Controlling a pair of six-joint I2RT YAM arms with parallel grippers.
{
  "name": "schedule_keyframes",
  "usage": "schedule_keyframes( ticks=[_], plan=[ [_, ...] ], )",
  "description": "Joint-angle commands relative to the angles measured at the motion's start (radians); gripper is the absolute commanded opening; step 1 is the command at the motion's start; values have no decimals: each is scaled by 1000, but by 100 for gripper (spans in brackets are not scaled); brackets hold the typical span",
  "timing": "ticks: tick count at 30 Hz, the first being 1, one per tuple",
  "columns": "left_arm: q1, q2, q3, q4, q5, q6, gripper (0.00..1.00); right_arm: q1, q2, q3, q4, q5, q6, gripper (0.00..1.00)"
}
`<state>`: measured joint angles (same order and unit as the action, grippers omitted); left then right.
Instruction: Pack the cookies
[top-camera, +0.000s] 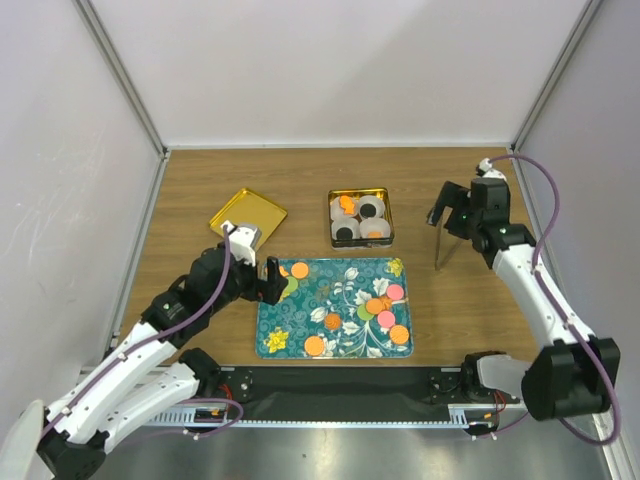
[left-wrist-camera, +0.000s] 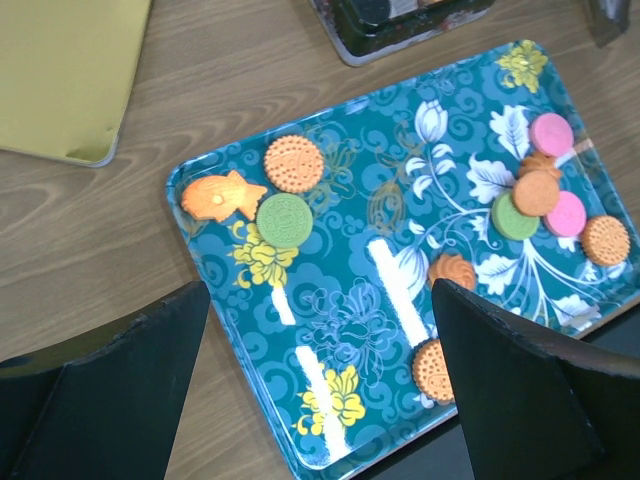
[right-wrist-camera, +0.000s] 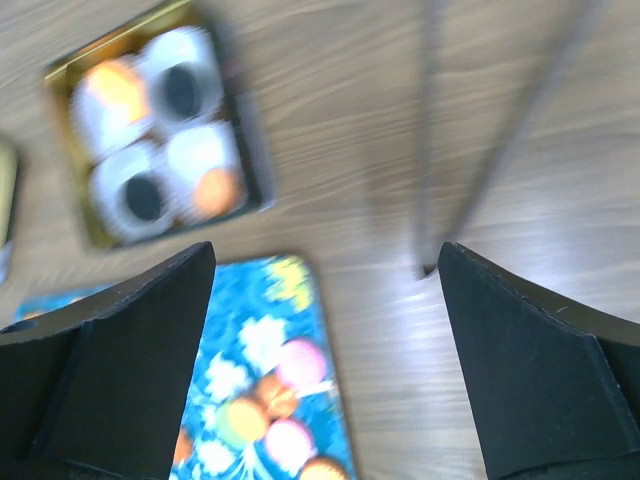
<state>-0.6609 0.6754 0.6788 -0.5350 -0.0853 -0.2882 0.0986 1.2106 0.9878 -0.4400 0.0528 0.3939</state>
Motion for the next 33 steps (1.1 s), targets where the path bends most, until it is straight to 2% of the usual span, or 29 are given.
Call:
schedule_keyframes(
  ticks=[1, 8, 14, 20, 21, 22, 33],
  plan=[
    [-5, 38, 68, 3, -56, -12, 100, 119, -80, -6, -9, 36, 20, 100],
    [10, 159, 143, -8, -178, -13, 99, 295, -91, -12, 9, 78, 40, 100],
    [95, 340, 252, 12, -223, 6, 89, 309, -82, -21, 47, 27, 34, 100],
    [225, 654, 372, 82, -241, 87, 72, 311, -92, -21, 55, -4, 26, 100],
    [233, 743, 414, 79, -234, 99, 64, 312, -98, -21, 50, -4, 25, 100],
    [239, 778, 433, 81, -223, 119, 62, 314, -102, -21, 47, -7, 22, 100],
    [271, 1121, 622, 99, -217, 208, 54, 314, -137, -28, 11, -39, 13, 100]
  ],
)
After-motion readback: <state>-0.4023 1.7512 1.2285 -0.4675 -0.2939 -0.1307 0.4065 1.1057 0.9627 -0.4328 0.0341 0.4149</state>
